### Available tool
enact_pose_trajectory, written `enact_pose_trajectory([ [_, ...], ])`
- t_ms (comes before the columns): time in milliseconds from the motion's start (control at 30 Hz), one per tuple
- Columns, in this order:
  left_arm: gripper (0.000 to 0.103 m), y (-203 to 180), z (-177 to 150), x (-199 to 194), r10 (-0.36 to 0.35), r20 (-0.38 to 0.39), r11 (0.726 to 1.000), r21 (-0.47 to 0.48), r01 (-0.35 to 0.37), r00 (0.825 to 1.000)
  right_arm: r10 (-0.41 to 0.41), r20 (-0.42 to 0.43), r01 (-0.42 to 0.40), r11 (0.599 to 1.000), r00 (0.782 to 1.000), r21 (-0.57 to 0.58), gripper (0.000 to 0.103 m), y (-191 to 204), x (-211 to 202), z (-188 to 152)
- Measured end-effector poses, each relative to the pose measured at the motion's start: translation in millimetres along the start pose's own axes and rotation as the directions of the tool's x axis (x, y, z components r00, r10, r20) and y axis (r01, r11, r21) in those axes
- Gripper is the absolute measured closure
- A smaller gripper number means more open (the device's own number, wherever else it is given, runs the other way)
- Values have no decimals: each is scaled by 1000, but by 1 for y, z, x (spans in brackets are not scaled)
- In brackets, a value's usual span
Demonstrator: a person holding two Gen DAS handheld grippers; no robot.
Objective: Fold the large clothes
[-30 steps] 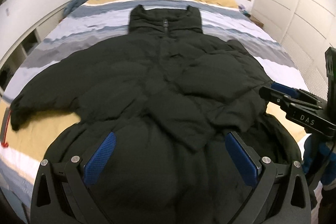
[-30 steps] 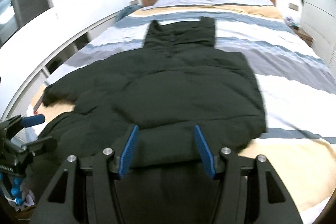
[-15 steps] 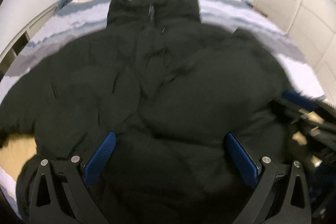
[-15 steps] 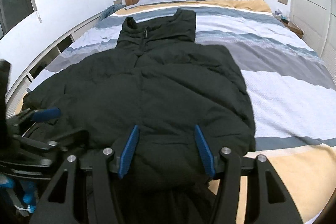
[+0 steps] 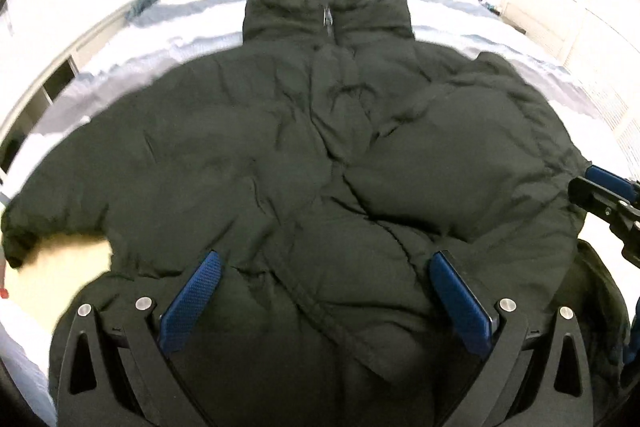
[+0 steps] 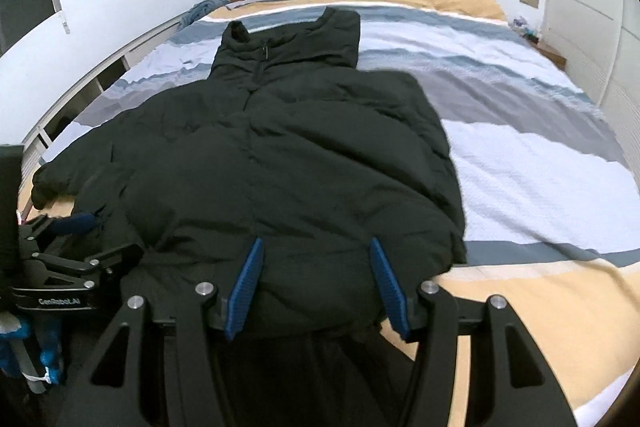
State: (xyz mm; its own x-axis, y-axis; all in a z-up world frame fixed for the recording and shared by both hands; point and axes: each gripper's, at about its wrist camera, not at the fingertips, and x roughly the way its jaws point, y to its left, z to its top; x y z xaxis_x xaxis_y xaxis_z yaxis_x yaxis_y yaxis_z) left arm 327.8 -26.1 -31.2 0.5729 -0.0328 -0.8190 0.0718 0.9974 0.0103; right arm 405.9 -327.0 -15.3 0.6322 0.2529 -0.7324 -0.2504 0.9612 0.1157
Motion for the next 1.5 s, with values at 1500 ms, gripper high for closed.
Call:
enact_pose_trajectory([
  [1500,1,193,9,-180,-5,115,974,-224,31,993,-28,87,24,999,996,44,44,101,-149,-51],
])
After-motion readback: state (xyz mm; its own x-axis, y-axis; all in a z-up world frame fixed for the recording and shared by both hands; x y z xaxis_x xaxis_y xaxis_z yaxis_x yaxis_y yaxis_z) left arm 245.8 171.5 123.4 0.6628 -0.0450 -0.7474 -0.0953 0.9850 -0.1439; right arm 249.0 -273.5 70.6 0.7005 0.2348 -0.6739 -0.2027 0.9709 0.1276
